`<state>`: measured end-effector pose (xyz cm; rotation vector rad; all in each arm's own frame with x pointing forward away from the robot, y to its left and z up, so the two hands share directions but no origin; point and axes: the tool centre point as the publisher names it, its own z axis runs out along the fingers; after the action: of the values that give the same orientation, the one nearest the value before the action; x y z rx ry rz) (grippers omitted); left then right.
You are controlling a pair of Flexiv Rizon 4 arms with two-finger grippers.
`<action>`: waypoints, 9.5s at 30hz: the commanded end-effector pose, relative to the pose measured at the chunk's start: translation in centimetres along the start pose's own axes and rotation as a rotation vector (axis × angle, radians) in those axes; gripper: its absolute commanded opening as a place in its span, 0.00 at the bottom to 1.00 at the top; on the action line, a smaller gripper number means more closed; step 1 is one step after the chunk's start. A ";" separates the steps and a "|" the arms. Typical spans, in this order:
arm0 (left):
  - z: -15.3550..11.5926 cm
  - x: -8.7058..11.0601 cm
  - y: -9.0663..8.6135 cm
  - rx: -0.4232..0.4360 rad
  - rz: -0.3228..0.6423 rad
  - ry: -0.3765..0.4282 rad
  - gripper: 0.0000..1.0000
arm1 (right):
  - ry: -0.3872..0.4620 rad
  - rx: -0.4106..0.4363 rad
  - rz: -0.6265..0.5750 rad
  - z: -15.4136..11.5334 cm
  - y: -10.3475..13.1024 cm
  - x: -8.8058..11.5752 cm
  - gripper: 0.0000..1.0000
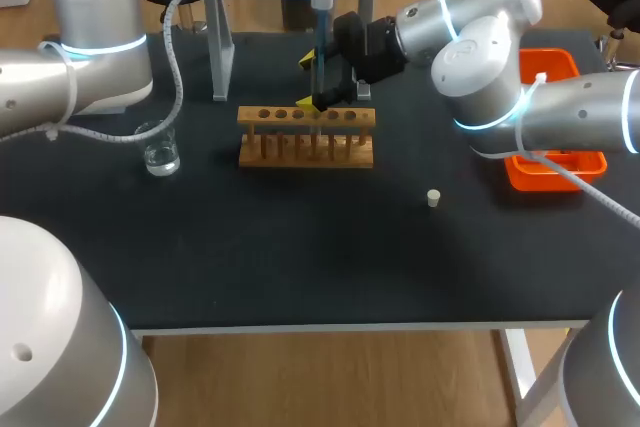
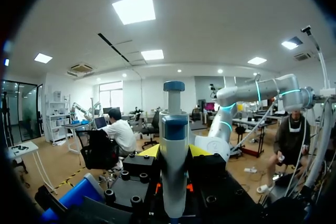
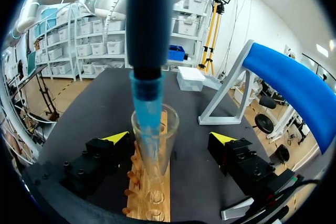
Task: Invert the test tube, pick up the pipette, mount the tip to pipette, aspirate from beaker and dispense into the tube, eject the tip, return the pipette, and cap with the stopper.
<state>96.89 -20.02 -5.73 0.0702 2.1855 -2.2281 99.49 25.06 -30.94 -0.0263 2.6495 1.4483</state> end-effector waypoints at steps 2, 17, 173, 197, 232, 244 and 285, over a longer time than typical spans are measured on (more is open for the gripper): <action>0.1 0.3 -0.1 -0.007 0.001 -0.006 0.00 | 0.004 0.000 0.001 -0.3 0.0 0.0 1.00; 0.4 0.6 0.3 -0.015 0.011 -0.001 0.00 | -0.004 -0.004 0.010 -0.7 -0.1 0.2 1.00; -0.2 2.1 2.3 0.019 0.078 -0.044 0.00 | 0.004 -0.014 0.001 -0.7 -0.1 0.4 1.00; -0.2 1.8 2.1 0.012 0.060 -0.044 0.00 | 0.004 -0.020 0.001 -0.9 -0.1 0.4 1.00; -0.2 1.8 2.1 0.012 0.060 -0.044 0.00 | -0.103 -0.160 0.005 -13.3 -1.2 0.6 1.00; -0.2 1.8 2.1 0.012 0.060 -0.044 0.00 | -0.221 -0.308 -0.005 -20.1 3.1 1.4 1.00; -0.2 1.8 2.1 0.012 0.060 -0.044 0.00 | -0.222 -0.479 -0.052 -25.7 20.7 1.9 0.00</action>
<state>95.12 -19.85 -7.90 0.0843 2.1189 -2.1895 92.58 13.75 -0.42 0.0251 2.0510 1.9087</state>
